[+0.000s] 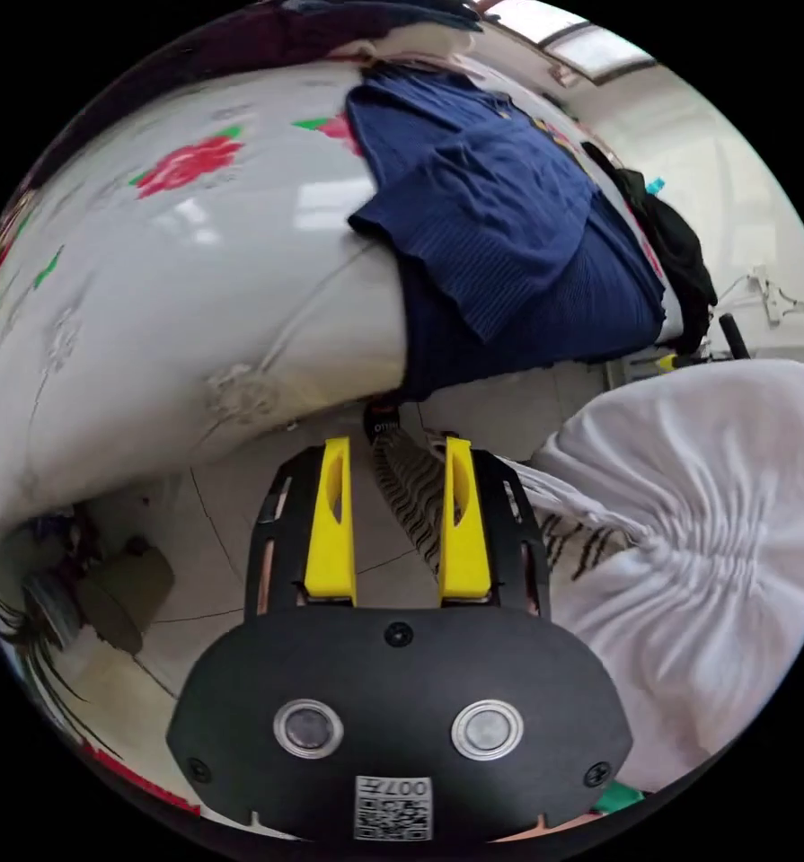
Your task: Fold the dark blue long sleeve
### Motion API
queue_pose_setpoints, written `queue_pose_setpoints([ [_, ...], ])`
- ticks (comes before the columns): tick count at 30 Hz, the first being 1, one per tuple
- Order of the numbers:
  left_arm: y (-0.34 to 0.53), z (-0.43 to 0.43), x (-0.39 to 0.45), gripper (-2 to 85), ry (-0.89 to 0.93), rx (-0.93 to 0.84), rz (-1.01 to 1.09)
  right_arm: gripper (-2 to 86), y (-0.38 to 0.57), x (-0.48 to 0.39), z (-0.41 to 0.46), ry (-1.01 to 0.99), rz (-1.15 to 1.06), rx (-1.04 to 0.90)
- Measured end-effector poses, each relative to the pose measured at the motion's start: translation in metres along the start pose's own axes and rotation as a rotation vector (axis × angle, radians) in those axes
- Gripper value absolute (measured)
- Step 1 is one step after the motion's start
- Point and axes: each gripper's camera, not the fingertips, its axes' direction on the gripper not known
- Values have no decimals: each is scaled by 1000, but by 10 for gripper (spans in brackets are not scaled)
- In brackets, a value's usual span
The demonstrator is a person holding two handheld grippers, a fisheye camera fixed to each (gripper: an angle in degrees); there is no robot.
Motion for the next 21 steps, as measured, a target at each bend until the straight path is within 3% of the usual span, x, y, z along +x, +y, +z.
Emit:
queue_pose_setpoints([
  [5, -53, 35, -4, 90, -23, -144, -10, 102, -38, 16, 29, -5, -104, -57],
  [8, -63, 41, -6, 5, -26, -137, 24, 77, -56, 13, 41, -11, -143, -65],
  [13, -58, 20, -16, -8, 46, -105, 107, 8, -43, 20, 35, 18, -241, -34],
  [21, -22, -88, -59, -10, 350, 67, 212, -3, 4, 64, -63, -419, -383, 4],
])
